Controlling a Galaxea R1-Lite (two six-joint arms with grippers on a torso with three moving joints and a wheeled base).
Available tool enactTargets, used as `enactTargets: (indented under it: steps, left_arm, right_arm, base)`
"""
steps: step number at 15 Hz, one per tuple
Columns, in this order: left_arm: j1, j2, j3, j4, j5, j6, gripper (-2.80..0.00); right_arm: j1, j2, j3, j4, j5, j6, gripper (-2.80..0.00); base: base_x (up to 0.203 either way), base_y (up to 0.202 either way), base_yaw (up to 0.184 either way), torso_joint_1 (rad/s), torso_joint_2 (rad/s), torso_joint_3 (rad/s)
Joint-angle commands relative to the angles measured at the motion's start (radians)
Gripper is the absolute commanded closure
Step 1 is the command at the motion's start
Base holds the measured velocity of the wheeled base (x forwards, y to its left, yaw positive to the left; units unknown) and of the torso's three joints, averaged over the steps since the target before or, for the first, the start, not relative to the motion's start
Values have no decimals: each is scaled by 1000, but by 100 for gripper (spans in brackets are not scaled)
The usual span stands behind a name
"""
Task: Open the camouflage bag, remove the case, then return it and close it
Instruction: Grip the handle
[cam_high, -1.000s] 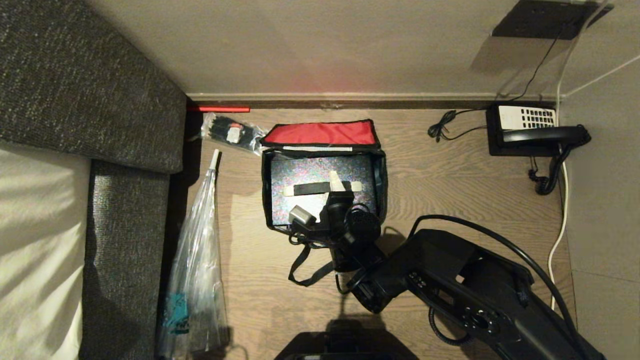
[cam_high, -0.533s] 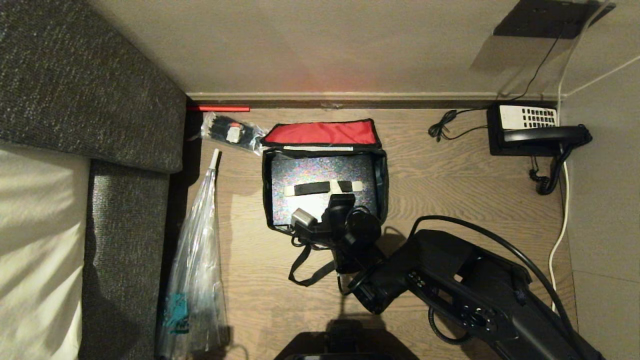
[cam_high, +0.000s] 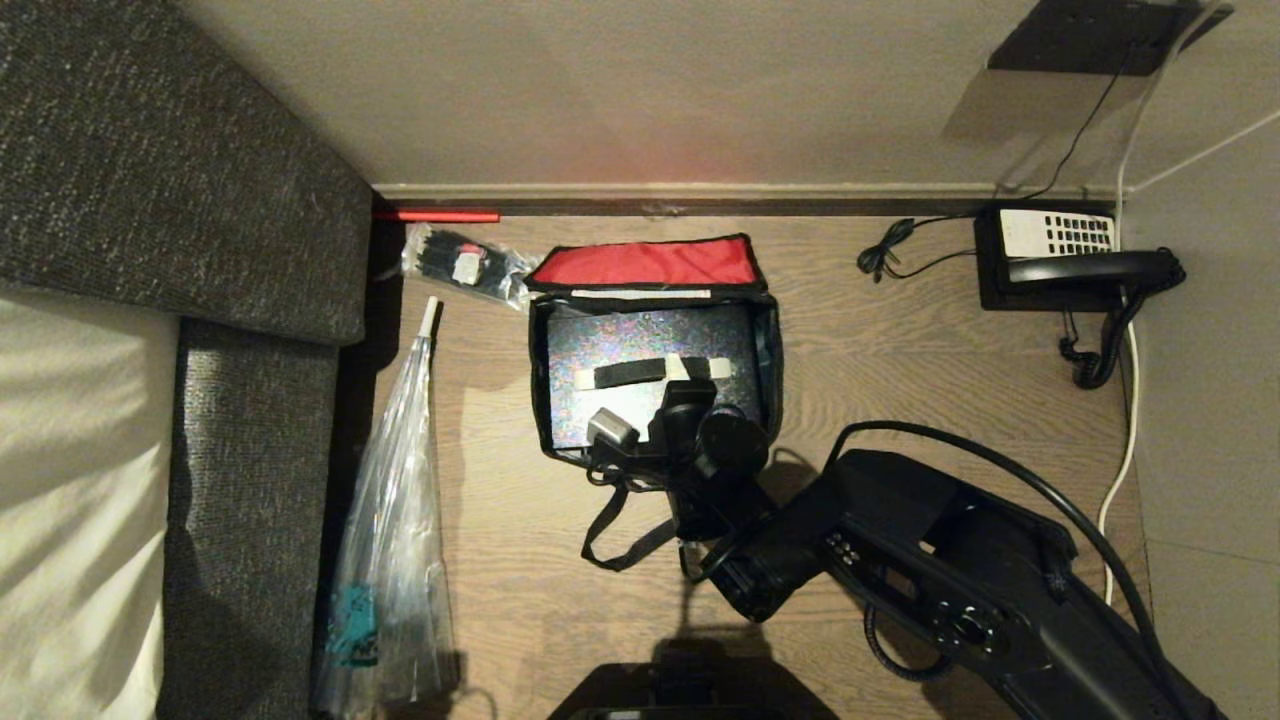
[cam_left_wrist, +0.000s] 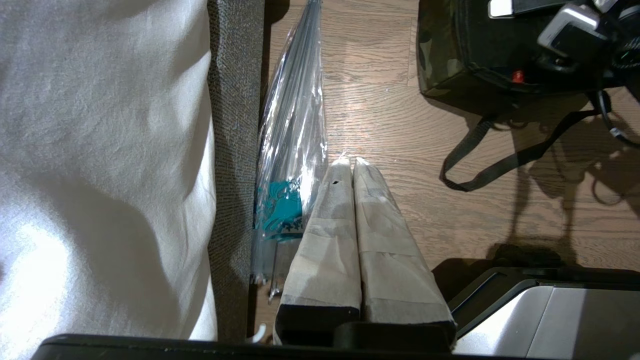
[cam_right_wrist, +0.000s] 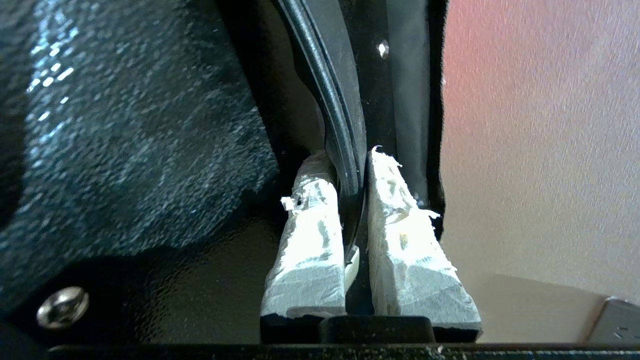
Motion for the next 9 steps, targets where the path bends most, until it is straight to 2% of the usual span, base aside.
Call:
enactTargets:
  steps: [1,9]
  left_arm:
    - [0,1,1,0,0,0,0]
    - [0,1,1,0,0,0,0]
  right_arm:
    - [2,-29,7,-13,-2,-9,0]
    - [9,-97,33,-13,-2,-10,0]
  base:
    - [0,0,0,0,0,0]
    - [0,0,0,0,0,0]
